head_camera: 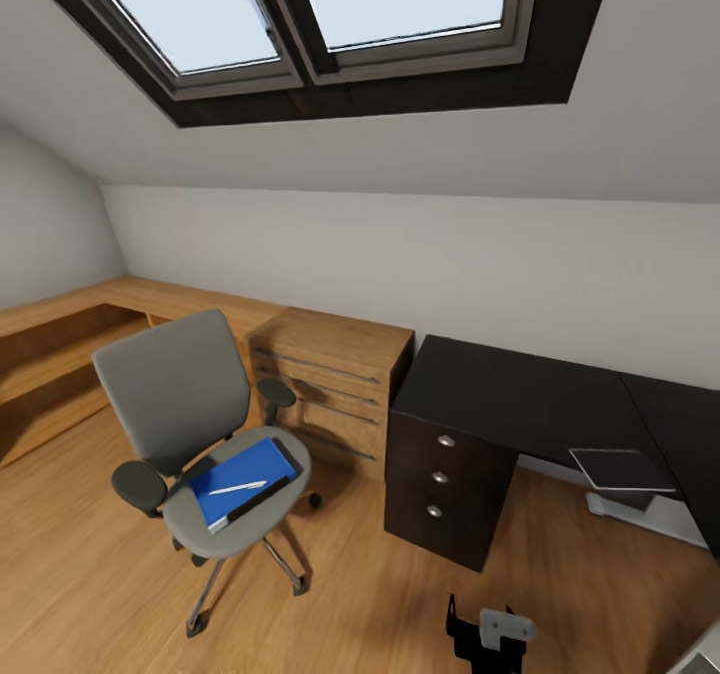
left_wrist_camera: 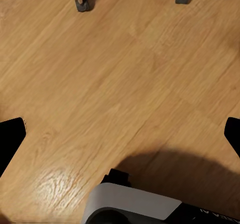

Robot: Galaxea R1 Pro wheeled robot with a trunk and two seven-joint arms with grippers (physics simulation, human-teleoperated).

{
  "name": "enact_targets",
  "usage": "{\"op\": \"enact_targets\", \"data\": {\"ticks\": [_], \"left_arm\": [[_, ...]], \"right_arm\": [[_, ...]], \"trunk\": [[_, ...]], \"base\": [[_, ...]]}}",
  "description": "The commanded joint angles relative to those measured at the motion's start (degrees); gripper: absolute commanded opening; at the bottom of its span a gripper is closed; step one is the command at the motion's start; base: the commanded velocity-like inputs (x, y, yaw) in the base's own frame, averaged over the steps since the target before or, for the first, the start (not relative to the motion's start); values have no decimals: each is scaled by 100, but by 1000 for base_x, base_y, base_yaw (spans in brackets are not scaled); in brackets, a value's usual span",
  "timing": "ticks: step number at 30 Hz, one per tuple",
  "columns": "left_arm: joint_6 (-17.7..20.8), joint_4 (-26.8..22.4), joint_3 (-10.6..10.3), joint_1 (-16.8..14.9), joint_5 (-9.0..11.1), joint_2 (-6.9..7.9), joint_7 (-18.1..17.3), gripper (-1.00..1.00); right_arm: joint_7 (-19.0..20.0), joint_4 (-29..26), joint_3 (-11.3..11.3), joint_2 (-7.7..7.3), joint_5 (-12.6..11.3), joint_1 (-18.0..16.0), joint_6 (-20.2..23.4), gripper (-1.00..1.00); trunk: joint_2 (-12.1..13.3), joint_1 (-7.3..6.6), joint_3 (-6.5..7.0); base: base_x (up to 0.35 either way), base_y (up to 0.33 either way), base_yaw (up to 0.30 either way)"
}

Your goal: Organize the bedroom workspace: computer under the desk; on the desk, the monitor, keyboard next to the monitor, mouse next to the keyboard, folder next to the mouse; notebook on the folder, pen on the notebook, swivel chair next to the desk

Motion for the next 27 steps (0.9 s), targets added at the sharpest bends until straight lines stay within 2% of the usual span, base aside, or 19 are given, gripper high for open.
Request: {"op": "enact_targets", "data": {"ticks": [1,15,23,27], "left_arm": [[-19,-7,-33,1,59,5,35,100],[-18,2,-33,1,59,3,35,100],[-18,2,-33,1,59,0,35,100],[-18,2,-33,1,59,-3,35,100]], "right_arm": [[-36,2,51,1,-23,-3,-9,100],[-36,43,50,-3,6,-3,1,100],[-36,101,45,-3,287,-3,6,100],[-40,108,44,-3,356,-3,6,100]], "trunk": [[-4,1,-6],[-4,1,-6],[-4,1,-6],[-4,1,-6]], "base": [[0,0,281],[0,0,282],[0,0,284],[0,0,284]]}}
